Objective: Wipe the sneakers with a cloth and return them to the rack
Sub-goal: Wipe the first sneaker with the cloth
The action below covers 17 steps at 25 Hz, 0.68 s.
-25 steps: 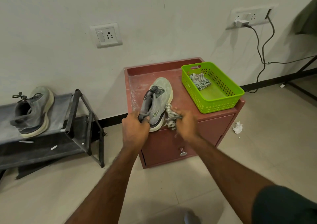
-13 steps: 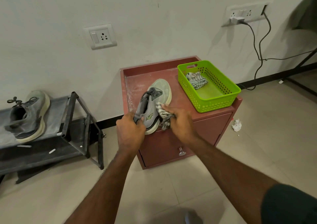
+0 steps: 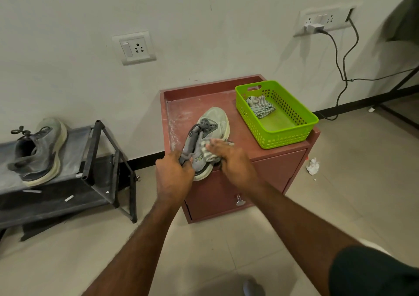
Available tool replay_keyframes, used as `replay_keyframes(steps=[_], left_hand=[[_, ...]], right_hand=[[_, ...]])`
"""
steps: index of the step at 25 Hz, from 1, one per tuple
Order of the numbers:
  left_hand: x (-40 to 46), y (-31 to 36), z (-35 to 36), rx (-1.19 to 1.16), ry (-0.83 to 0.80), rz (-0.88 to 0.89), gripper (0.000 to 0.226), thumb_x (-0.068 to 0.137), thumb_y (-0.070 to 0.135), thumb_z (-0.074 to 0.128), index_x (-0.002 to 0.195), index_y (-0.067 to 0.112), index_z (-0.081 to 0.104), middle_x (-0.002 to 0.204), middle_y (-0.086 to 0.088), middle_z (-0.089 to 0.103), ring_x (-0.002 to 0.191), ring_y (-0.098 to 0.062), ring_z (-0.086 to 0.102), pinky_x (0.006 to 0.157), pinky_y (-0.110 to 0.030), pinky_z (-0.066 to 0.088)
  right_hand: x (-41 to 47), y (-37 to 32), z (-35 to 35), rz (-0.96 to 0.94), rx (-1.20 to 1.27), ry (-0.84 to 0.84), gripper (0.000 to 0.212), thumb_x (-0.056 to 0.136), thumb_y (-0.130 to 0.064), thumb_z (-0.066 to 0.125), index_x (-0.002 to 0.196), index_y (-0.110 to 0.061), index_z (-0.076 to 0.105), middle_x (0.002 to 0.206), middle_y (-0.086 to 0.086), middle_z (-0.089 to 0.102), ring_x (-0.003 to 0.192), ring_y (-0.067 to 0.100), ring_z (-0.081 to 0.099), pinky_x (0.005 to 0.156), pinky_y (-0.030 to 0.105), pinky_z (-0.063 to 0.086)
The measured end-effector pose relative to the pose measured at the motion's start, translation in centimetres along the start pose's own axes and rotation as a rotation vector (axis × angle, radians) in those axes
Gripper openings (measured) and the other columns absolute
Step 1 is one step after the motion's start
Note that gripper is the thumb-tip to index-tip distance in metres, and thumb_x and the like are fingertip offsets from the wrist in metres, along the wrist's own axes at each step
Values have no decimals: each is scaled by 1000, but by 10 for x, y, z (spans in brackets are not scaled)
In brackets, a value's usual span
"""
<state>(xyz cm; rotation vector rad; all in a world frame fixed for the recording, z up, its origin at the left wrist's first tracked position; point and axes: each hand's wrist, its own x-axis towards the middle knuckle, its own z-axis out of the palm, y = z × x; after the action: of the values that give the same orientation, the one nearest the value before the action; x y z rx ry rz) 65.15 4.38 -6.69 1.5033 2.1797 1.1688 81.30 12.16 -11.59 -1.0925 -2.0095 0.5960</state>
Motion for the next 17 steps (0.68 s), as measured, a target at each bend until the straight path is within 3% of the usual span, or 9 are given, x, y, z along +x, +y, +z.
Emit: replay_keyframes(steps=[2,3,6,7,9,11,14,17], left_hand=[[-2,0,-1,-14,2,0,10,89,12,67,79,10,65,61,7,54,52,-5,48,43,-9,36],[-1,-1,-2,-14,3,-2,13,89,12,68,77,13,63,63,4,59,53,-4,49,42,-10,34],[1,-4,-2,-11,1,-2,5,89,14,68,85,11,70,72,0,65,57,-2,53,45,-9,32],[1,-3,-1,-8,1,8,5,89,14,68,88,9,71,71,2,62,58,-2,52,44,-9,34],[-1,-2,-1,-11,-6,15,8,89,14,69,89,6,71,70,4,58,56,0,50,46,-6,38],[-1,-4,-1,-4,-2,14,11,89,16,69,90,6,72,70,5,60,56,0,51,45,-6,38],[1,-7,1,11,-2,18,12,89,19,70,91,7,72,67,8,59,56,-1,54,42,-8,34],[-3,-5,2,-27,15,7,8,90,17,70,90,9,72,67,10,59,56,0,55,44,-8,40]], right_hand=[[14,9,-14,216,-46,132,52,84,14,49,124,-12,68,127,11,66,117,20,63,100,7,36],[15,7,-15,203,-45,160,53,82,15,49,123,-13,69,125,9,67,115,20,64,101,9,38],[1,3,10,-73,-9,2,49,82,12,47,122,-8,69,129,12,64,125,19,58,114,24,35],[3,5,8,-41,36,-11,46,85,10,49,121,-8,70,128,13,65,123,22,59,114,28,35],[15,12,-9,188,24,115,45,85,11,52,121,-10,70,122,11,68,112,22,65,105,13,35],[14,-1,-11,146,1,197,50,82,16,50,121,-9,70,122,6,68,113,18,64,100,4,34],[-7,-14,18,-115,10,4,57,79,19,47,125,-8,67,133,9,62,130,18,54,115,20,30],[8,3,2,117,-56,137,59,78,20,47,123,-11,69,128,10,65,121,21,61,108,13,32]])
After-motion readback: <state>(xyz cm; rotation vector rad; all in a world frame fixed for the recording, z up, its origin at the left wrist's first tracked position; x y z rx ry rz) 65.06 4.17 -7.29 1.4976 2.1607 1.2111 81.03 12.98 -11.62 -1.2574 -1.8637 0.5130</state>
